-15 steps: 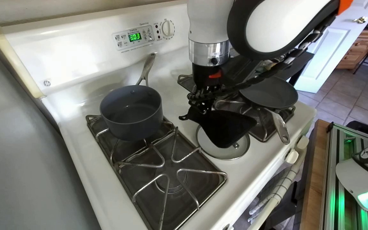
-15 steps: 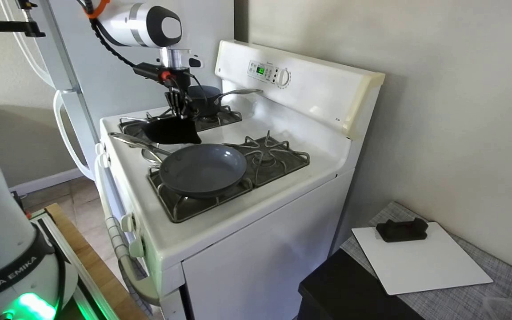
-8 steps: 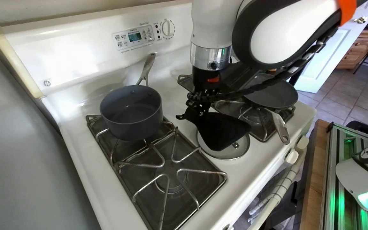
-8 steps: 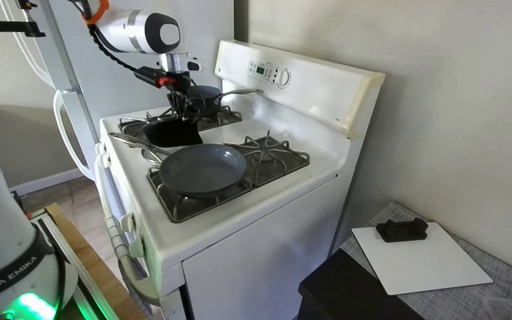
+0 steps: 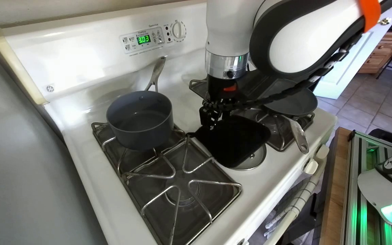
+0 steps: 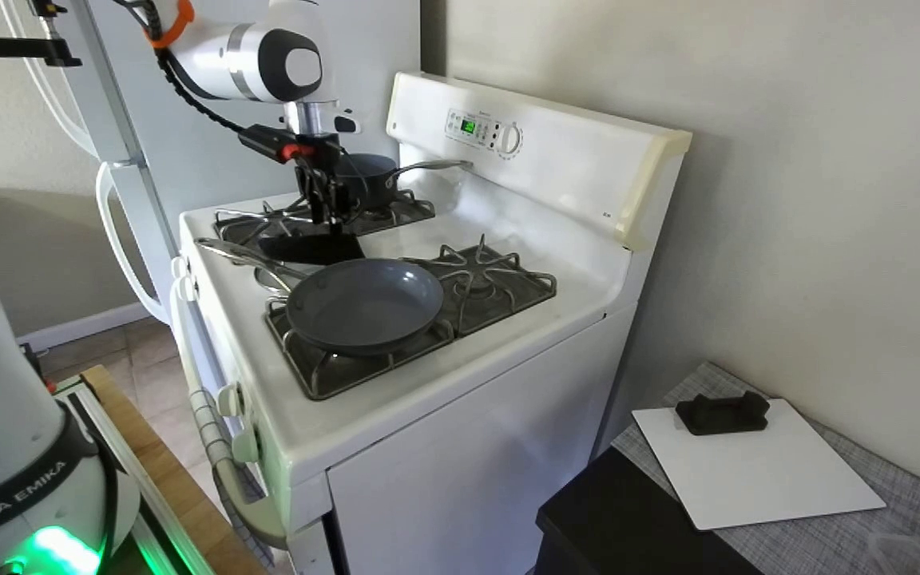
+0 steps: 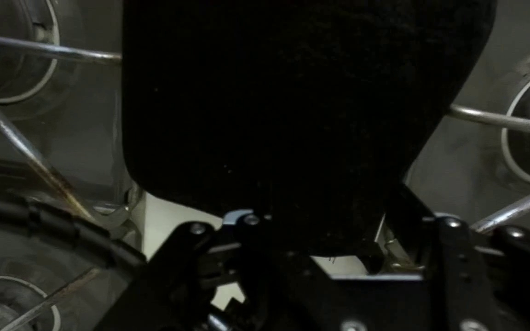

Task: Put the black item on the lid and put the lid on the pot

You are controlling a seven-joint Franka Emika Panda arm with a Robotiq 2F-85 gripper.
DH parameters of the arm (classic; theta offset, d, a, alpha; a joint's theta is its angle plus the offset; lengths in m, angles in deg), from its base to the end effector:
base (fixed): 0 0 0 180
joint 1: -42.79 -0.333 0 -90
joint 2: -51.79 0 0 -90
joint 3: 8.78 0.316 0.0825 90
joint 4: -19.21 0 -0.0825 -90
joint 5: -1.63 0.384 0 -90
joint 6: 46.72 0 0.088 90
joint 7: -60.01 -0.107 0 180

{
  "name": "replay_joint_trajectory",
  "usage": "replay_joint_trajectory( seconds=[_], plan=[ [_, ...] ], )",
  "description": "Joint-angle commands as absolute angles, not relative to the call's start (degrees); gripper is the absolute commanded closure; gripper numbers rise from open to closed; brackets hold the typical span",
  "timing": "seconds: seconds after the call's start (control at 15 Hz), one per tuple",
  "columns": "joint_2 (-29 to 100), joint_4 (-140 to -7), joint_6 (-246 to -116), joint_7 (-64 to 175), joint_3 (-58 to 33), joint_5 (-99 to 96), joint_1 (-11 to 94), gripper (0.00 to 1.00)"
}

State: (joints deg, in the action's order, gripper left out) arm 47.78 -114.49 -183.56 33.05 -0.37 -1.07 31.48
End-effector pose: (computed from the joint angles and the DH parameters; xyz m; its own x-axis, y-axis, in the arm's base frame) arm 0.4804 0.1718 0.3060 0.9958 -0.0919 -0.0033 -0.0918 -0.9954 0.0258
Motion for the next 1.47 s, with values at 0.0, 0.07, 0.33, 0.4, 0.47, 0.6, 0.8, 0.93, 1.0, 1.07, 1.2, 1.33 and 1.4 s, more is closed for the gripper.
replay_joint_trajectory(
  seconds=[0.0, 0.07, 0.33, 0.4, 0.47, 0.6, 0.8, 0.93, 1.0, 1.07, 1.2, 1.33, 1.4],
  plan=[
    [49.5, -116.4, -183.2, 33.6, 0.0, -0.5, 31.5, 0.04],
    [49.8, -116.6, -182.7, 34.2, 0.0, -0.1, 31.6, 0.0],
    [50.3, -117.3, -179.5, 35.9, 0.2, 0.6, 31.6, 0.0],
    [50.4, -117.3, -178.2, 36.4, 0.3, 0.9, 31.7, 0.0],
    [50.5, -117.4, -176.9, 36.9, 0.3, 1.2, 31.7, 0.0],
    [50.9, -117.5, -174.6, 37.7, 0.4, 1.7, 31.7, 0.0],
    [51.2, -117.4, -171.7, 38.8, 0.4, 2.8, 31.8, 0.06],
    [51.0, -117.2, -171.3, 39.0, 0.4, 3.3, 31.8, 0.23],
    [50.6, -117.0, -171.4, 39.0, 0.4, 3.4, 31.9, 0.29],
    [50.3, -116.9, -171.8, 38.8, 0.4, 3.5, 31.9, 0.32],
    [49.9, -116.8, -172.4, 38.7, 0.4, 3.5, 31.8, 0.11],
    [49.5, -116.7, -172.7, 39.0, 0.4, 4.0, 31.9, 0.01],
    [49.3, -116.7, -172.9, 38.9, 0.4, 4.1, 31.8, 0.0]
  ],
)
